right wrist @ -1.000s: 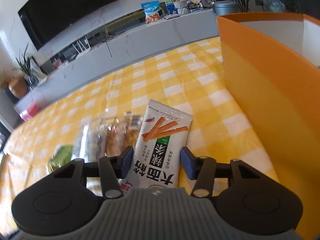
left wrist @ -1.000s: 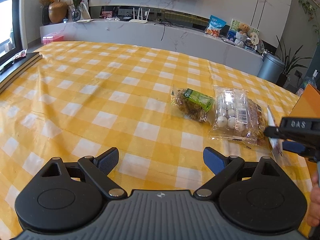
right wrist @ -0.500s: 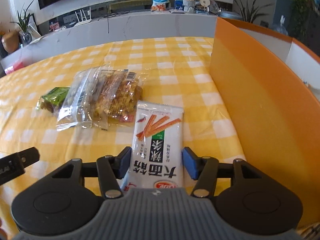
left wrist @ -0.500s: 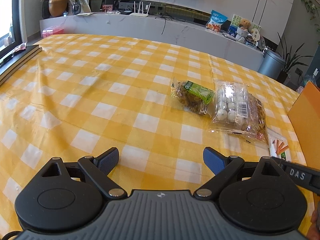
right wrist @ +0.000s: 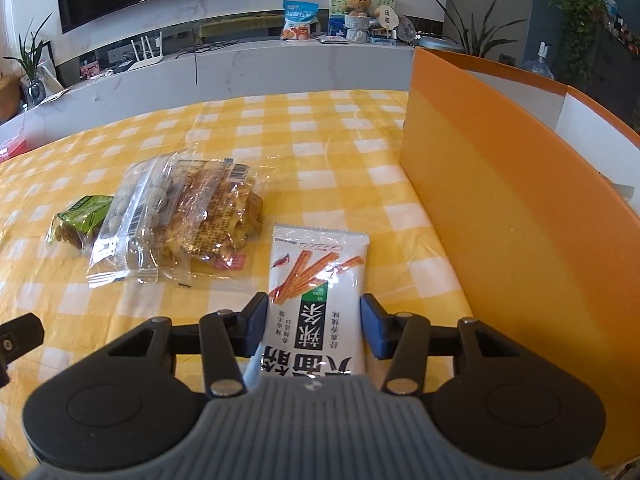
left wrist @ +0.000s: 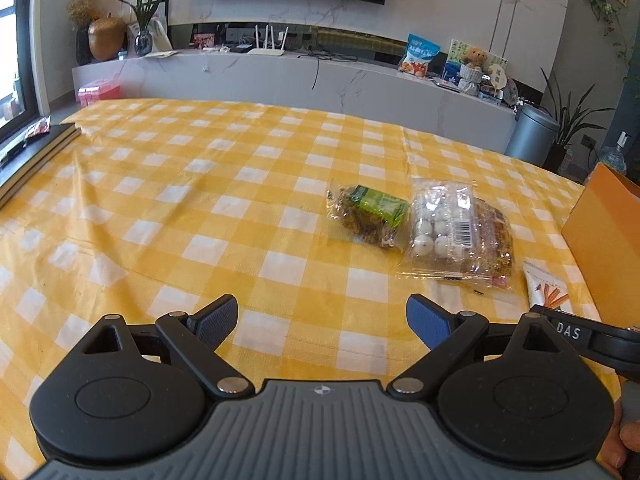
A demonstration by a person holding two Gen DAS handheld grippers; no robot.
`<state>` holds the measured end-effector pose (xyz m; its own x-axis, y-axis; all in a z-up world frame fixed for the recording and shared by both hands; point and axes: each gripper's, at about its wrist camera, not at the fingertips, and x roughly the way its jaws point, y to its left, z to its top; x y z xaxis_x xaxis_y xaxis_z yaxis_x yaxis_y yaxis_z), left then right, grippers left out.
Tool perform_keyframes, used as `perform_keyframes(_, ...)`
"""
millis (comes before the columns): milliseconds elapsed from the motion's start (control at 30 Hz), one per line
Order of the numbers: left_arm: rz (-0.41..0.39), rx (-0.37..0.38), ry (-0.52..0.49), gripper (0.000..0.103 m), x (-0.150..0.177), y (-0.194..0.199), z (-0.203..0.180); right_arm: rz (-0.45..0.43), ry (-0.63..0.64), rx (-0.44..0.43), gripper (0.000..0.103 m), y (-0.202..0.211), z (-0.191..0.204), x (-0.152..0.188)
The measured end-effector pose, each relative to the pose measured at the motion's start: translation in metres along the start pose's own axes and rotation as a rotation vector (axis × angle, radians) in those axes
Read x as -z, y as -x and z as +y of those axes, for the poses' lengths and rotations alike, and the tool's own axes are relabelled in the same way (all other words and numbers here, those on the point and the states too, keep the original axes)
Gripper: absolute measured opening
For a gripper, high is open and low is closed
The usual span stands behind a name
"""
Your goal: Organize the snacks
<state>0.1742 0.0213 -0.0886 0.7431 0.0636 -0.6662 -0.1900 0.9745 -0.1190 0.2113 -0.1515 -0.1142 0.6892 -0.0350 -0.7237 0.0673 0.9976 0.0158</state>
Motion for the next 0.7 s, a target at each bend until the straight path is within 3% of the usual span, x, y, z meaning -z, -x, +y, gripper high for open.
perform_keyframes(100, 0.024, 0.014, -0.031, 0.103, -0.004, 0.003, -0.008, -0.003, -0.024, 0.011, 0.048, -0.002, -0.005, -0.004)
perform_keyframes(267, 0.045, 0.132, -0.058, 0.103, -0.019, 0.015, -0.025, -0.027, -0.119, 0.044, 0.048, 0.0, -0.024, -0.01)
perform_keyframes(467, 0.052, 0.091, -0.116, 0.103, -0.044, 0.006, -0.056, 0.011, -0.272, -0.005, 0.047, -0.006, -0.05, -0.015)
perform_keyframes(567, 0.073, 0.116, -0.127, 0.103, -0.054, -0.007, -0.066, 0.008, -0.262, -0.001, 0.048, -0.009, -0.047, -0.015)
perform_keyframes(700, 0.159, 0.128, -0.195, 0.103, -0.057, -0.032, -0.082, 0.006, -0.251, 0.008, 0.048, -0.011, -0.046, -0.015)
